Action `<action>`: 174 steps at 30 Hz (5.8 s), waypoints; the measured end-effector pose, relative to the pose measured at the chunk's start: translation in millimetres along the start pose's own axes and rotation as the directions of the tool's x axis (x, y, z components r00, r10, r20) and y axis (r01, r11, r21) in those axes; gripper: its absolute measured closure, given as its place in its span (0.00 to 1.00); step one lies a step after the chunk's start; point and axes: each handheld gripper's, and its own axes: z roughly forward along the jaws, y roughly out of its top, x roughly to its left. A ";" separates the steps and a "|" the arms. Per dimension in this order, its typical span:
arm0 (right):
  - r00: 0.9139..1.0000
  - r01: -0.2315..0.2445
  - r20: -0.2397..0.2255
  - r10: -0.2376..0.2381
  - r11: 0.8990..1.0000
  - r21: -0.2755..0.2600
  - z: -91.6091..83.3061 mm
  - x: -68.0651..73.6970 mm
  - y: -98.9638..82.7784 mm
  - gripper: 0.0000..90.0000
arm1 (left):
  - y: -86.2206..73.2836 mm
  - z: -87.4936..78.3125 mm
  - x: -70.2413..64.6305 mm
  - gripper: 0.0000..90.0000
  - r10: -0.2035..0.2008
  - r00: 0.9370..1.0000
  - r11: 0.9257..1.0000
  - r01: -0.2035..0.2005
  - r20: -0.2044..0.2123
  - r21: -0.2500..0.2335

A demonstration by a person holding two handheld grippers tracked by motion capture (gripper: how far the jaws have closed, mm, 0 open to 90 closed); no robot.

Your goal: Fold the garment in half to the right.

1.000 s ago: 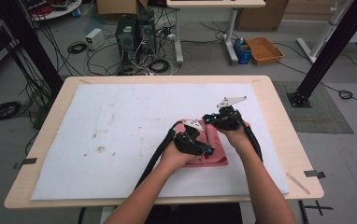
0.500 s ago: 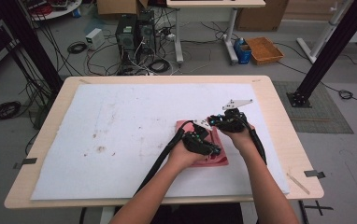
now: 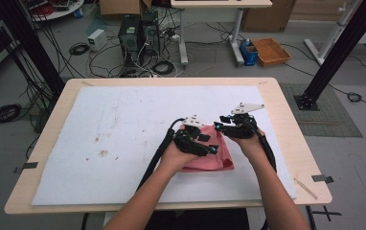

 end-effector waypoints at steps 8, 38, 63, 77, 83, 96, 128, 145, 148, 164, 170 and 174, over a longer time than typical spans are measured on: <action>0.999 0.038 -0.019 -0.038 0.999 0.038 4.8 12.1 -10.4 0.66 | -24.3 -50.5 25.4 0.42 -0.030 0.994 0.999 0.027 -0.106 -0.031; 0.993 0.109 -0.063 -0.103 0.988 0.107 -12.2 61.4 -63.4 0.96 | -93.2 -138.8 54.5 0.41 -0.103 0.958 0.993 0.082 -0.268 -0.088; 0.995 0.049 -0.094 -0.040 0.995 0.091 -21.1 63.8 -65.4 0.96 | -93.2 -136.9 53.7 0.41 -0.096 0.960 0.994 0.078 -0.262 -0.077; 0.997 -0.026 -0.065 0.030 0.997 0.071 -39.1 38.6 -71.7 0.96 | -93.4 -137.3 54.4 0.41 -0.101 0.962 0.993 0.084 -0.255 -0.077; 0.999 -0.016 -0.048 0.023 0.991 0.130 -34.5 35.4 -79.5 0.95 | -93.5 -137.3 54.6 0.41 -0.098 0.961 0.994 0.082 -0.259 -0.073; 0.996 -0.077 0.047 0.077 0.997 0.009 -25.0 7.8 -40.9 0.57 | -96.2 -146.0 57.9 0.41 -0.120 0.949 0.991 0.098 -0.292 -0.089; 0.987 -0.130 0.105 0.124 0.990 0.055 27.0 -23.0 -18.2 0.97 | -96.9 -144.0 58.9 0.41 -0.118 0.952 0.992 0.101 -0.284 -0.073; 0.996 -0.073 0.053 0.073 0.997 0.010 -14.8 11.3 -34.3 0.70 | -98.5 -143.4 59.6 0.41 -0.119 0.954 0.991 0.099 -0.275 -0.086; 0.998 -0.054 0.013 0.054 0.998 0.022 -24.5 23.4 -45.1 0.70 | -98.0 -144.1 58.8 0.40 -0.110 0.956 0.992 0.087 -0.271 -0.095; 0.999 -0.027 0.044 0.022 0.993 0.119 -34.6 41.8 -82.6 0.99 | -97.4 -141.3 56.2 0.40 -0.093 0.960 0.994 0.073 -0.263 -0.086; 0.998 -0.038 0.049 0.033 0.993 0.114 -34.2 42.1 -85.5 0.99 | -96.5 -143.3 56.5 0.40 -0.089 0.960 0.994 0.067 -0.266 -0.089; 0.997 -0.065 0.035 0.063 0.995 0.070 -37.7 40.8 -81.8 0.71 | -95.1 -145.2 55.8 0.40 -0.086 0.960 0.993 0.062 -0.265 -0.097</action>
